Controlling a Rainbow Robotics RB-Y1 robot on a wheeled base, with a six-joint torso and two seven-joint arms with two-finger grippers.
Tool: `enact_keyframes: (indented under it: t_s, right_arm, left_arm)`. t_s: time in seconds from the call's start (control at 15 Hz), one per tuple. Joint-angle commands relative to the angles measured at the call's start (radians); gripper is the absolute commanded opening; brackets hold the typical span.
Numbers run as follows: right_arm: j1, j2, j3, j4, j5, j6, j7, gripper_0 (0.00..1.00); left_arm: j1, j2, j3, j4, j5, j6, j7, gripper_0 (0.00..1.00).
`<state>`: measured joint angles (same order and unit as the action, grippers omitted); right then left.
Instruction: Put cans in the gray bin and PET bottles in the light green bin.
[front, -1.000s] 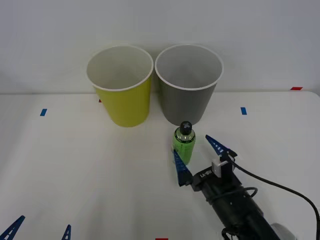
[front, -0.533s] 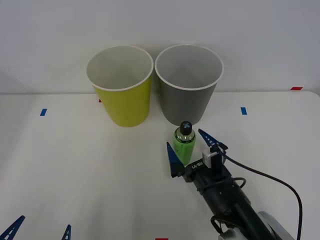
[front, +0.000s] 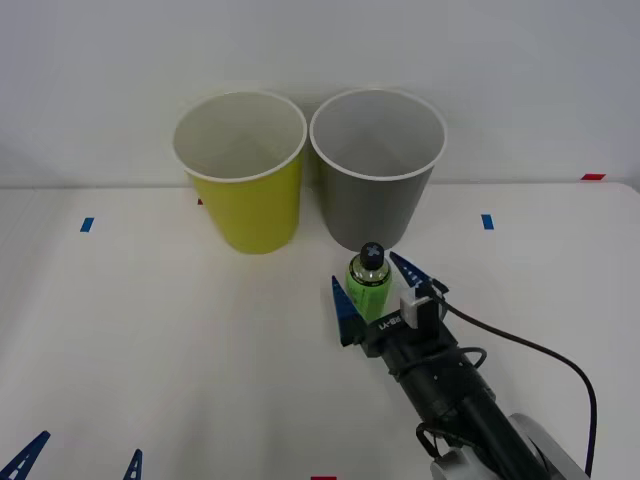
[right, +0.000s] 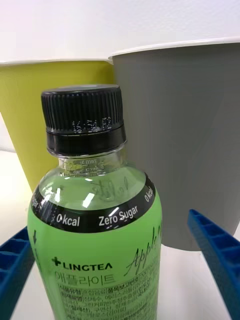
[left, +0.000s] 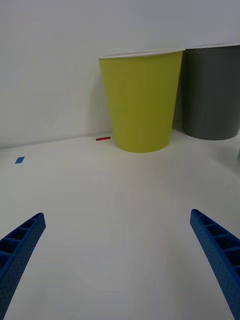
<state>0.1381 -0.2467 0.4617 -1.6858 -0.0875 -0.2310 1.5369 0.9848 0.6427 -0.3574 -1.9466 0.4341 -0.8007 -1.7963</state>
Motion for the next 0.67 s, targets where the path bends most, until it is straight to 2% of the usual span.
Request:
enact_keyframes:
  t_s: [0.07,0.67]
  right_arm:
    - [-0.002,0.001,0.0,-0.002,0.0,-0.001,0.0,0.06]
    - [0.002,0.003,0.002,-0.018,0.002,0.001,0.005,0.0]
  left_arm:
    - [0.0,0.0,0.0,0.0,0.0,0.0,0.0,1.0]
    - [0.0,0.0,0.0,0.0,0.0,0.0,0.0,1.0]
